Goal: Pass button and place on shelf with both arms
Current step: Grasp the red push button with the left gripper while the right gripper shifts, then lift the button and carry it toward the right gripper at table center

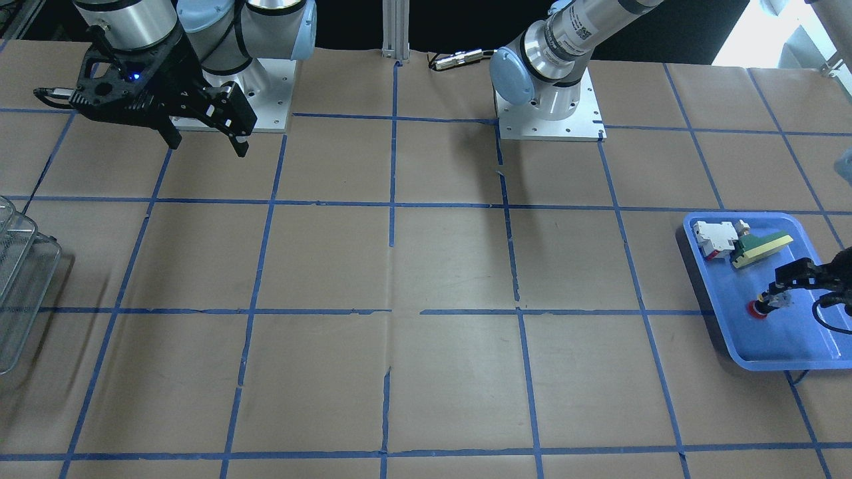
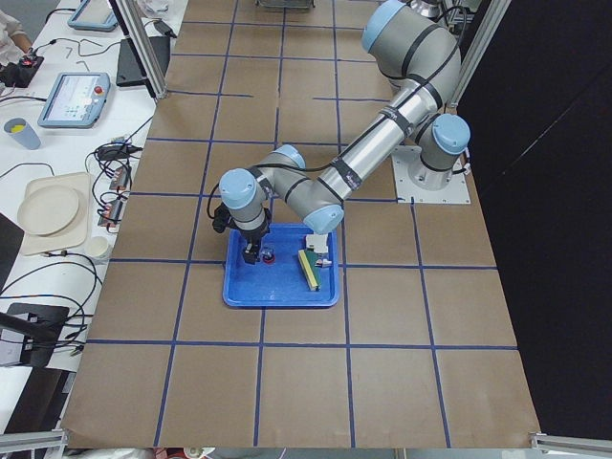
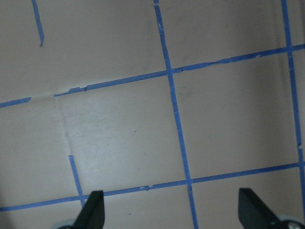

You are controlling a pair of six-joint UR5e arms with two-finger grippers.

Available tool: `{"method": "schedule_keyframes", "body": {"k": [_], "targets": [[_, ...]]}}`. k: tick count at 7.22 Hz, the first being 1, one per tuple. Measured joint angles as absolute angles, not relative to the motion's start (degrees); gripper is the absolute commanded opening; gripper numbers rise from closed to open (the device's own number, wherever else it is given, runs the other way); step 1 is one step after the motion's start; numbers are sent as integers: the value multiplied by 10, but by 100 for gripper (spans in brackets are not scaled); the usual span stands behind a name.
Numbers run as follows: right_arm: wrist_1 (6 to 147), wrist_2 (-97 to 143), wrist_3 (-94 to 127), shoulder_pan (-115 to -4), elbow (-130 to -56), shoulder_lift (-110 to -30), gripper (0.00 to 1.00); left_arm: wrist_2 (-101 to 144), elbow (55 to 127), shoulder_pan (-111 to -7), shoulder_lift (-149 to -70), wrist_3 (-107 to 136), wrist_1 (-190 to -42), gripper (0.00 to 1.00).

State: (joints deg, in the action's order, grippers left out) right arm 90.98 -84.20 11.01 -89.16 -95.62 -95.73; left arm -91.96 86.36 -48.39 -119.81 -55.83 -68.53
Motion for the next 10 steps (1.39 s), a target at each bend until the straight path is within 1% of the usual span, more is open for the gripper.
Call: {"method": "schedule_keyframes", "body": {"k": [3, 4, 5, 6, 9, 10], "targets": [[901, -785, 151, -892, -955, -957, 100, -919, 872, -483, -1207, -563, -684, 76], [902, -783, 153, -892, -953, -959, 100, -918, 881, -483, -1207, -565, -683, 59], [902, -781, 155, -893, -952, -961, 100, -918, 889, -483, -1207, -573, -673, 28], [902, -781, 156, -892, -951, -960, 100, -918, 895, -483, -1207, -589, -655, 18], [896, -725, 180, -890, -957, -943, 100, -918, 904, -483, -1195, -606, -639, 13], [894, -698, 211, -888, -957, -935, 100, -916, 904, -482, -1187, -606, -647, 13]]}}
